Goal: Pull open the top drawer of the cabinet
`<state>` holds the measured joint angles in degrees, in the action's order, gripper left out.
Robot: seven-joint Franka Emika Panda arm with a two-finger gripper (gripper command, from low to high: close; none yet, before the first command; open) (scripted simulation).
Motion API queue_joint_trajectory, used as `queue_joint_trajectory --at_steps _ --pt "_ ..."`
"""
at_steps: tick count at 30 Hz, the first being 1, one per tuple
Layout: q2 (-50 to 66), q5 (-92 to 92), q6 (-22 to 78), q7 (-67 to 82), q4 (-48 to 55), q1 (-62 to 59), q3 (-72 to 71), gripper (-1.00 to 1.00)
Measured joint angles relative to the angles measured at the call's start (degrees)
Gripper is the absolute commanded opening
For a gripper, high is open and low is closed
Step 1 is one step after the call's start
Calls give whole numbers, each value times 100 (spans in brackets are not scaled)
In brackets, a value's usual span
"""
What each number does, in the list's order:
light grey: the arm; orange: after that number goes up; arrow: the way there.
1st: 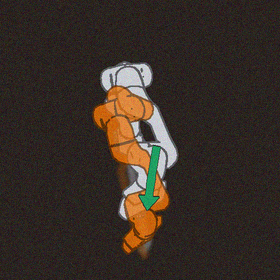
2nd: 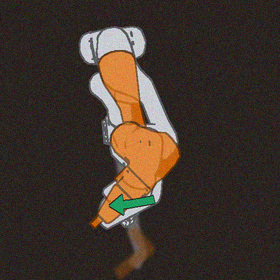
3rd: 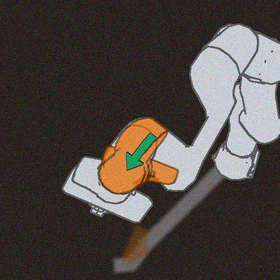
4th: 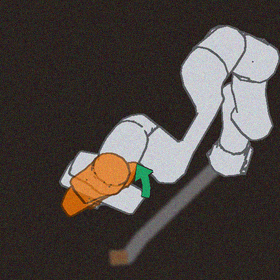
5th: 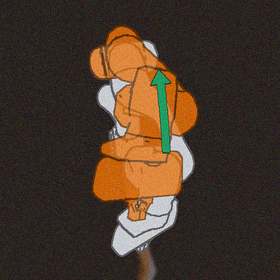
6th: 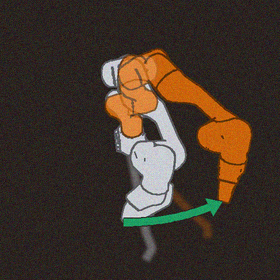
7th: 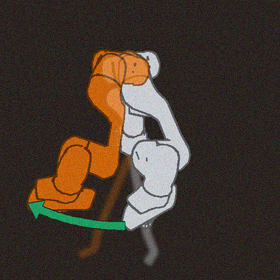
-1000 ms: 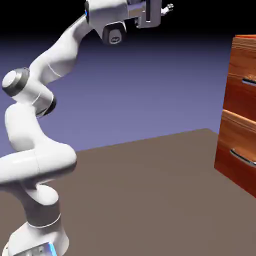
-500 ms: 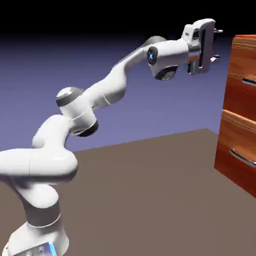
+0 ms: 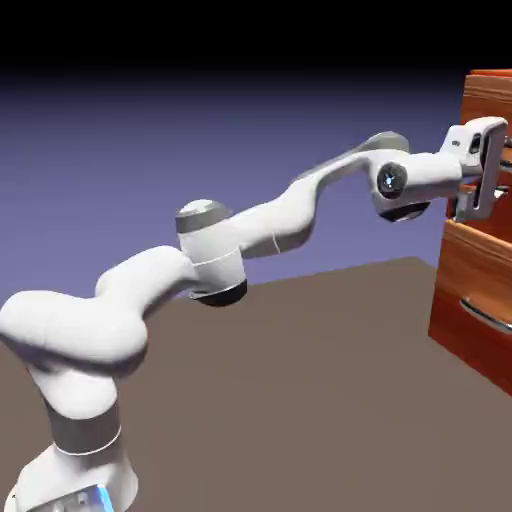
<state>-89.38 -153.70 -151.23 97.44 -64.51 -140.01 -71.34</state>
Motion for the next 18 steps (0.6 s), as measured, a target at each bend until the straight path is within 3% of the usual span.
queue_joint_trajectory --at_steps 1,3,18 --pt "1 2 -7 -5 17 -10 0 -100" --pt "1 2 -7 -5 17 -10 0 -100" --pt "-279 -285 1225 725 -3097 1821 50 -100"
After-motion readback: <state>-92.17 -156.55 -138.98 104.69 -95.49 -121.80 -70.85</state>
